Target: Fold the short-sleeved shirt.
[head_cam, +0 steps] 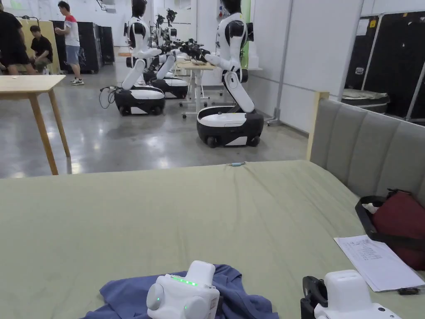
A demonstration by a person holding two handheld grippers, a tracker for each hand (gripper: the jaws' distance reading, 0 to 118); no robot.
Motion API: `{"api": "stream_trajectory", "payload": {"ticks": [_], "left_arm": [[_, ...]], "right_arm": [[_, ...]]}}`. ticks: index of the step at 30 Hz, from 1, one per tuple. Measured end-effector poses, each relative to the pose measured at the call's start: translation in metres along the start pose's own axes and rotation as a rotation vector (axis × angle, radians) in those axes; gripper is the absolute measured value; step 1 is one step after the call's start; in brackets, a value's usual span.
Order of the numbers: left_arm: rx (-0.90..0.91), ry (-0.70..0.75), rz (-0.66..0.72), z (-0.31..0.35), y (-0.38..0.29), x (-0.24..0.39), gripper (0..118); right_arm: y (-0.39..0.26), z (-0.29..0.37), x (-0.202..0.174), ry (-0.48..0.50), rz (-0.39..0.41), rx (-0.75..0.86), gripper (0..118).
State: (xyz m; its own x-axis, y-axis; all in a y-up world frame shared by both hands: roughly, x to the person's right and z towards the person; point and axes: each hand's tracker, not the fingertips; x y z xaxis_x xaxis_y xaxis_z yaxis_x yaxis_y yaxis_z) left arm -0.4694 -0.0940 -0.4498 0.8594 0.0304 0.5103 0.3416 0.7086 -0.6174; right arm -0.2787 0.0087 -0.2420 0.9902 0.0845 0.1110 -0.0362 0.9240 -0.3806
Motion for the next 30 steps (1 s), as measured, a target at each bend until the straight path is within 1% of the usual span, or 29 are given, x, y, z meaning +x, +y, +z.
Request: {"api": "stream_trajectory", "payload": {"ticks": [1, 2, 3, 4, 7, 8, 9, 11, 12, 13, 14, 15, 16, 18, 20, 21, 23, 25, 26, 27, 28, 29, 30], "left_arm": [[0.036, 0.003, 0.008, 0.008, -0.001, -0.002, 61], [0.068, 0.005, 0.024, 0.020, -0.001, -0.006, 105], [0.123, -0.010, 0.042, 0.041, -0.001, -0.009, 112], [0.200, -0.010, 0.044, 0.065, -0.004, -0.015, 110], [0.332, 0.112, 0.022, 0.145, -0.027, -0.038, 110], [0.366, 0.155, 0.035, 0.172, -0.041, -0.047, 111], [0.392, 0.181, 0.047, 0.194, -0.055, -0.056, 111], [0.345, 0.263, 0.056, 0.233, -0.085, -0.078, 110], [0.336, 0.307, 0.074, 0.246, -0.099, -0.087, 106], [0.325, 0.318, 0.095, 0.258, -0.112, -0.098, 95], [0.307, 0.337, 0.119, 0.268, -0.125, -0.110, 52], [0.273, 0.362, 0.148, 0.275, -0.131, -0.122, 4], [0.233, 0.392, 0.182, 0.281, -0.140, -0.138, 0], [0.220, 0.407, 0.261, 0.290, -0.153, -0.176, 0], [0.133, 0.432, 0.374, 0.293, -0.163, -0.230, 0], [0.117, 0.464, 0.408, 0.296, -0.166, -0.252, 0], [0.039, 0.536, 0.439, 0.295, -0.174, -0.298, 0], [-0.033, 0.501, 0.474, 0.289, -0.181, -0.330, 0], [-0.066, 0.466, 0.477, 0.284, -0.185, -0.336, 0], [-0.101, 0.452, 0.483, 0.278, -0.189, -0.338, 11], [-0.120, 0.455, 0.448, 0.270, -0.190, -0.341, 32], [-0.140, 0.465, 0.426, 0.260, -0.191, -0.343, 89], [-0.167, 0.485, 0.411, 0.250, -0.192, -0.345, 118]], "right_arm": [[0.000, 0.000, -0.002, 0.008, 0.005, 0.005, 3], [0.001, 0.001, -0.006, 0.016, 0.008, 0.007, 3], [0.003, 0.002, -0.010, 0.021, 0.008, 0.005, 3], [0.003, 0.004, -0.014, 0.034, 0.004, 0.013, 3], [0.005, 0.011, -0.033, 0.046, 0.007, 0.035, 3], [0.005, 0.014, -0.041, 0.053, 0.007, 0.043, 3], [0.005, 0.015, -0.049, 0.063, 0.006, 0.044, 3], [0.002, 0.019, -0.069, 0.093, 0.013, 0.038, 3], [0.001, 0.020, -0.078, 0.103, 0.013, 0.042, 3], [0.001, 0.021, -0.087, 0.136, 0.007, 0.035, 3], [0.001, 0.022, -0.096, 0.180, -0.010, 0.021, 3], [0.000, 0.024, -0.105, 0.179, -0.012, 0.023, 3], [-0.001, 0.026, -0.113, 0.189, -0.009, 0.023, 3], [-0.001, 0.030, -0.129, 0.232, 0.011, 0.009, 3], [-0.003, 0.035, -0.142, 0.244, 0.057, 0.011, 3], [-0.004, 0.036, -0.146, 0.247, 0.075, 0.013, 3], [-0.005, 0.037, -0.151, 0.245, 0.083, 0.008, 3], [-0.005, 0.033, -0.151, 0.250, 0.079, -0.006, 3], [-0.004, 0.031, -0.150, 0.245, 0.076, -0.012, 3], [-0.004, 0.029, -0.149, 0.240, 0.074, -0.017, 3], [-0.003, 0.027, -0.148, 0.235, 0.072, -0.022, 3], [-0.003, 0.025, -0.145, 0.228, 0.065, -0.026, 3], [-0.002, 0.021, -0.141, 0.221, 0.055, -0.034, 3]]}}
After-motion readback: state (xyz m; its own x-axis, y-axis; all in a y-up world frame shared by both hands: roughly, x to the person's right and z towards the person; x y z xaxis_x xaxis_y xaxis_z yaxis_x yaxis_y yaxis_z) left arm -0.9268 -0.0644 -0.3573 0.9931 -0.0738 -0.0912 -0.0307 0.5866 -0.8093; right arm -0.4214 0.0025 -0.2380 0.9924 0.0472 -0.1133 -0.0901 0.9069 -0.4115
